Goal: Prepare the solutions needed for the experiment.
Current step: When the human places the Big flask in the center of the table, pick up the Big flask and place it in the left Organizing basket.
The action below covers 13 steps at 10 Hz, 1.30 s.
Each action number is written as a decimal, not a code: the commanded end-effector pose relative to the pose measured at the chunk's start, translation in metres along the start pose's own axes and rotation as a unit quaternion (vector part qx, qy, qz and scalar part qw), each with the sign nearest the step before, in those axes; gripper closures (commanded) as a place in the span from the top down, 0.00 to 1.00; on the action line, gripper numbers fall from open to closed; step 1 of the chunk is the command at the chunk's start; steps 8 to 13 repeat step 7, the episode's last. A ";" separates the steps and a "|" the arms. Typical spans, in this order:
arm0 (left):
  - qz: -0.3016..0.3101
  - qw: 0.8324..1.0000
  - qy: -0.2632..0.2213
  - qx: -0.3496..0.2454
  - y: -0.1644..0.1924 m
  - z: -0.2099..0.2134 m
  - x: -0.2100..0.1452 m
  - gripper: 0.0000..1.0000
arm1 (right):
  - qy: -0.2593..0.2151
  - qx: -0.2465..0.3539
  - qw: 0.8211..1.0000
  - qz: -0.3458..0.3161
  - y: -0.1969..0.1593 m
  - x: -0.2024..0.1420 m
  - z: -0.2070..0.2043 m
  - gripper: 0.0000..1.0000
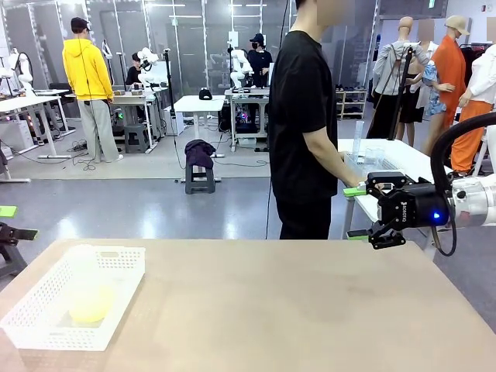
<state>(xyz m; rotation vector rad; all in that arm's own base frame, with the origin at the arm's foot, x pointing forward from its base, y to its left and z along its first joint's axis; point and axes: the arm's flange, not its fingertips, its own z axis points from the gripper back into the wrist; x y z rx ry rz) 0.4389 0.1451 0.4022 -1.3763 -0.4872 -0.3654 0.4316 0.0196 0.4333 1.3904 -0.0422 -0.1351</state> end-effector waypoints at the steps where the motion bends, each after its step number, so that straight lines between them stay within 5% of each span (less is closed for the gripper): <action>1: 0.046 0.999 0.003 0.011 -0.006 -0.014 0.001 1.00 | -0.002 0.000 1.000 0.002 0.001 -0.001 0.000 1.00; 13: 0.027 1.000 0.000 0.007 0.000 -0.002 0.000 1.00 | -0.002 0.000 1.000 0.002 0.001 -0.001 0.000 1.00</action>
